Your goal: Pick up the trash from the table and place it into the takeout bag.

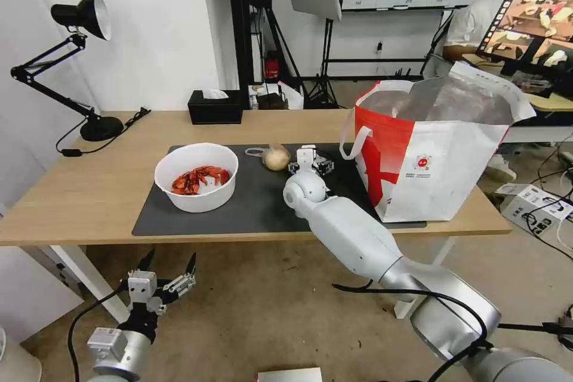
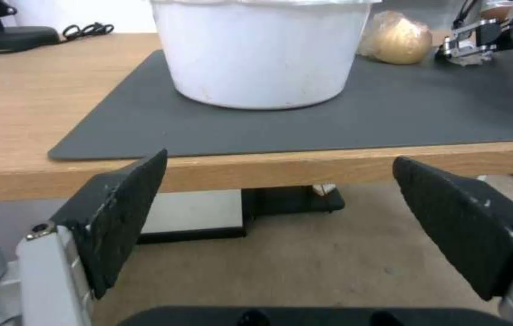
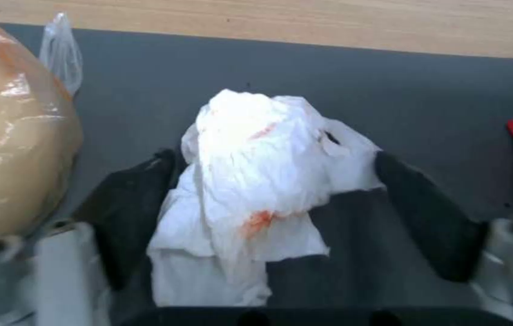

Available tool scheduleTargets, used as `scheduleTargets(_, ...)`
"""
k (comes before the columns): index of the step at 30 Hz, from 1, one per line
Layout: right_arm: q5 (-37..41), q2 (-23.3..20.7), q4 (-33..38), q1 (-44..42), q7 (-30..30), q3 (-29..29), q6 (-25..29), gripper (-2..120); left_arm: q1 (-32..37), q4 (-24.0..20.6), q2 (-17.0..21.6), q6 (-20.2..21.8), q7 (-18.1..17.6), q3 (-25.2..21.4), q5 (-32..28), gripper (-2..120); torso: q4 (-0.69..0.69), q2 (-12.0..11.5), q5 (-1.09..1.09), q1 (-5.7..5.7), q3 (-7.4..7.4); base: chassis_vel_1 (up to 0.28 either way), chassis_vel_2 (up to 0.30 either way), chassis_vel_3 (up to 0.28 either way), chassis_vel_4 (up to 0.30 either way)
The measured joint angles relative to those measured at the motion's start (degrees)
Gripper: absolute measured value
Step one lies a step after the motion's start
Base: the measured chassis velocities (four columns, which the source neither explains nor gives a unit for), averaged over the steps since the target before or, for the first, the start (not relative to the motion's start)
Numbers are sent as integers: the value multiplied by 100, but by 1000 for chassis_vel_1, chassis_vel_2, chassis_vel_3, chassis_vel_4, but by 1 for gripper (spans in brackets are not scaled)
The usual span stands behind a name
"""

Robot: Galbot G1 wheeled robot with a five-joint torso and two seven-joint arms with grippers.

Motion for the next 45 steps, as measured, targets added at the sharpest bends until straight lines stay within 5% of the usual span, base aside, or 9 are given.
scheduleTargets(22,-389,-64,107,-151,-122,-17,361,2,-31,30,13,-1,2,65,-4,100,-3,-1,0,0,2,0,0,0,0)
scheduleTargets(32,-950,-176,508,-281,-128,55,914,0,-38,36,22,-6,2,52,-9,100,0,-1,0,1,1,0,0,0,0)
scheduleTargets(45,-1585,-1230,3068,-1311,-346,315,1462,0,53,-10,-29,-18,0,-27,-16,100,-1,-1,1,0,0,0,0,0,0)
